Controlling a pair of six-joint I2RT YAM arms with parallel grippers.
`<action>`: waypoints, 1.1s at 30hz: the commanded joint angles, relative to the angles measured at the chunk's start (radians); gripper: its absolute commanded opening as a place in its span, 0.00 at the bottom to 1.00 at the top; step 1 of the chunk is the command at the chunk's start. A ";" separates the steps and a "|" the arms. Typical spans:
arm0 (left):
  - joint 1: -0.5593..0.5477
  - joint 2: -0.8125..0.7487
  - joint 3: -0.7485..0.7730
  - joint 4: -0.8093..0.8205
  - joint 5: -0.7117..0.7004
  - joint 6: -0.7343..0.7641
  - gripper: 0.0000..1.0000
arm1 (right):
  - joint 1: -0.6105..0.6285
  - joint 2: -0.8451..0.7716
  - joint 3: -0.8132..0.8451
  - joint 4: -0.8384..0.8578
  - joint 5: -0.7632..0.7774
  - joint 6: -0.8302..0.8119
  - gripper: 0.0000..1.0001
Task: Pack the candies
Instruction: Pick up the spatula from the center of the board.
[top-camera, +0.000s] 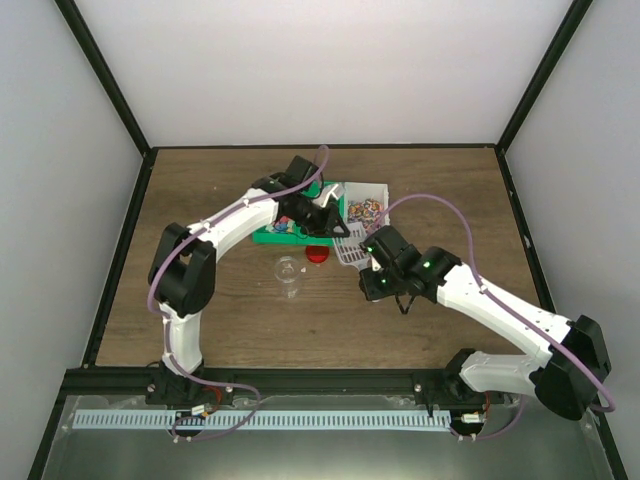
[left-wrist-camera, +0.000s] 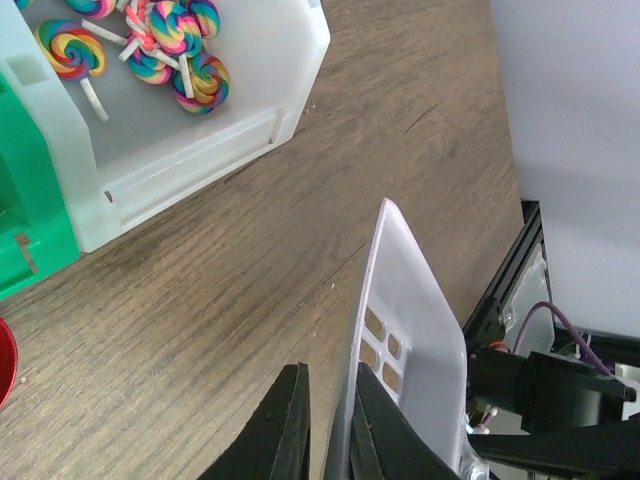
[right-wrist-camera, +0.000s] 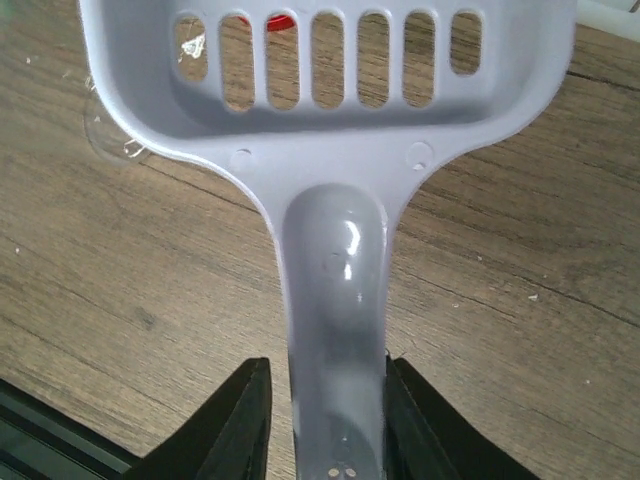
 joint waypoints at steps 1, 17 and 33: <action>-0.005 -0.042 -0.017 0.051 0.021 -0.026 0.04 | -0.001 -0.026 0.039 0.023 -0.035 0.025 0.37; 0.063 -0.050 -0.030 0.341 0.226 -0.141 0.04 | -0.409 -0.196 -0.018 0.241 -0.599 0.117 0.93; 0.075 -0.030 0.005 0.381 0.305 -0.160 0.04 | -0.509 -0.230 -0.139 0.432 -0.806 0.237 0.65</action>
